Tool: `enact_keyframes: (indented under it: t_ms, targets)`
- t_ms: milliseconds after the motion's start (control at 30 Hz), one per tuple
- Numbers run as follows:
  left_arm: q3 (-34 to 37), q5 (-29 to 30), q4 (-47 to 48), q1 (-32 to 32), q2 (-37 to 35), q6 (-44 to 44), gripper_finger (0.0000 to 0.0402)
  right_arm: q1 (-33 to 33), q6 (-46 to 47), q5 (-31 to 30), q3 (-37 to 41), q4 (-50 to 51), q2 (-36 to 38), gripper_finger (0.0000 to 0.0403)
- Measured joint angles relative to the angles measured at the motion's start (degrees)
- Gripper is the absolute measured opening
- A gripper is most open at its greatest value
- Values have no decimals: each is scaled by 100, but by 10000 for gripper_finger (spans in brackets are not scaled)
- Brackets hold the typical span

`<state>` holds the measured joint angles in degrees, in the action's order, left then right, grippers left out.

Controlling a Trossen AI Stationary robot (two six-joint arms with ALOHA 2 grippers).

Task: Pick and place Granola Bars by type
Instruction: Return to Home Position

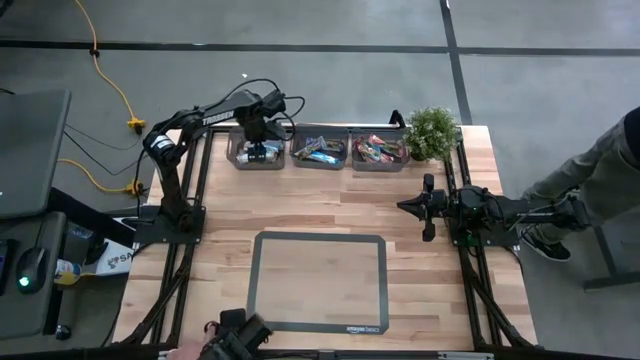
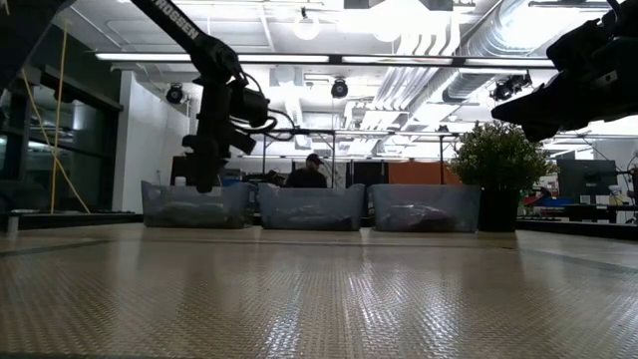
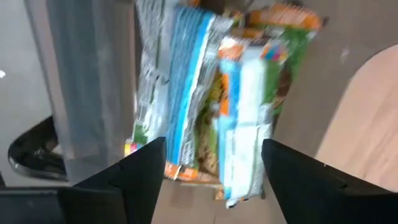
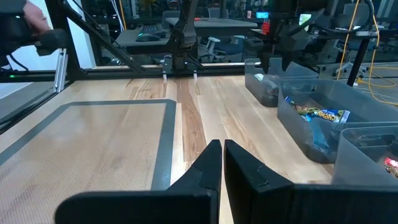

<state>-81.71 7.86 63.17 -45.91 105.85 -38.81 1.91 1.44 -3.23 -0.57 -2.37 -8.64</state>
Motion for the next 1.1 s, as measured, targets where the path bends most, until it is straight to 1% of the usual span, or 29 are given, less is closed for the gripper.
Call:
enact_keyframes:
  t_ms: [167, 233, 300, 433, 567, 667, 733, 800, 867, 1033, 1100]
  targets:
    - [-2, -66, -47, 209, -143, 54, 281, -2, -1, -1, 1, 0, 0, 2]
    - [-11, -76, -45, 324, -192, 158, 284, -1, 1, 1, 1, -1, 0, 2]
    - [-104, -231, -45, 430, -237, 353, 284, -2, 1, 1, 0, 0, 0, 3]
    - [-547, -987, -60, 652, -299, 871, 284, 0, 1, 1, 1, 0, -2, 2]
    - [-1230, -1778, -60, 916, -304, 1400, 284, 0, 1, 1, 1, 0, -2, 2]
    - [-1805, -2199, -41, 1190, -304, 1708, 284, -1, 1, -1, 0, 0, -2, 2]
    - [-2197, -2355, 1, 1399, -304, 1866, 282, 0, 1, -1, 0, 0, 0, 2]
    - [-2570, -2398, 21, 1622, -306, 1999, 274, -2, 1, 1, -1, 0, -2, 2]
    - [-2937, -2407, 55, 1847, -306, 2110, 256, -2, 1, -1, 1, 0, -1, 2]
    - [-3699, -2788, 86, 2372, -308, 2394, 187, -2, 1, 0, 0, 0, 0, 2]
    - [-3916, -2840, 90, 2595, -312, 2476, 156, -2, 1, 0, 0, 0, -1, 3]
